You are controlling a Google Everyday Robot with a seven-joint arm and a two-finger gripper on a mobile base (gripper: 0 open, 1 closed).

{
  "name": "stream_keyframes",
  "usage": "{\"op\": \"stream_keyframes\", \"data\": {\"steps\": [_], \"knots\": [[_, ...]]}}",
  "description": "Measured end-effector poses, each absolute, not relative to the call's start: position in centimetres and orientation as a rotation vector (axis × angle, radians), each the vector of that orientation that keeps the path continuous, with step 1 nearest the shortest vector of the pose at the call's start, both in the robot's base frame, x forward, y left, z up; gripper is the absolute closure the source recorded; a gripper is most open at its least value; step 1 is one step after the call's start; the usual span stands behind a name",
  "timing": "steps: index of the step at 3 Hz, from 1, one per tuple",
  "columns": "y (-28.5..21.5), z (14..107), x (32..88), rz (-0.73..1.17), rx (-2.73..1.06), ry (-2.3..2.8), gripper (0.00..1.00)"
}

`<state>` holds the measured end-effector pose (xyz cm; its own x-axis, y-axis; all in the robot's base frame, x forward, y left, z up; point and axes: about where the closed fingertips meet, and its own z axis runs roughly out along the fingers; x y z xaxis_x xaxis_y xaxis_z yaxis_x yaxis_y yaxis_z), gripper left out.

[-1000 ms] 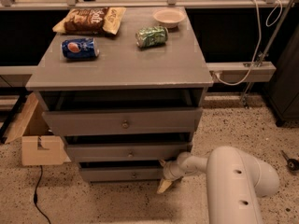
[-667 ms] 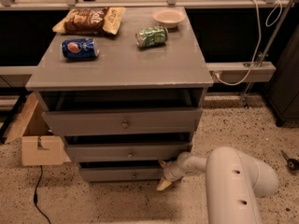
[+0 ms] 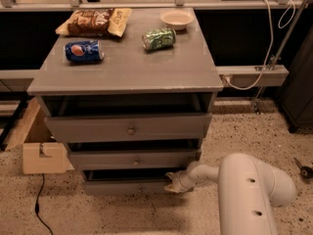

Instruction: Open bottom drawer

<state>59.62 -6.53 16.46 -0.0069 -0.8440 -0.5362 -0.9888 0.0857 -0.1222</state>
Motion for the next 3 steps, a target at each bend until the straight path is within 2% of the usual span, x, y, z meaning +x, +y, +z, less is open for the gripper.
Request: {"op": "stream_keyframes", "data": {"steps": [1, 2, 3], "knots": [[-6.51, 17.06, 59.63, 0.4, -1.8, 1.893, 0.94], [-6.51, 17.06, 59.63, 0.4, -1.8, 1.893, 0.79], [-6.43, 16.99, 59.61, 0.404, -1.803, 1.893, 0.48]]}}
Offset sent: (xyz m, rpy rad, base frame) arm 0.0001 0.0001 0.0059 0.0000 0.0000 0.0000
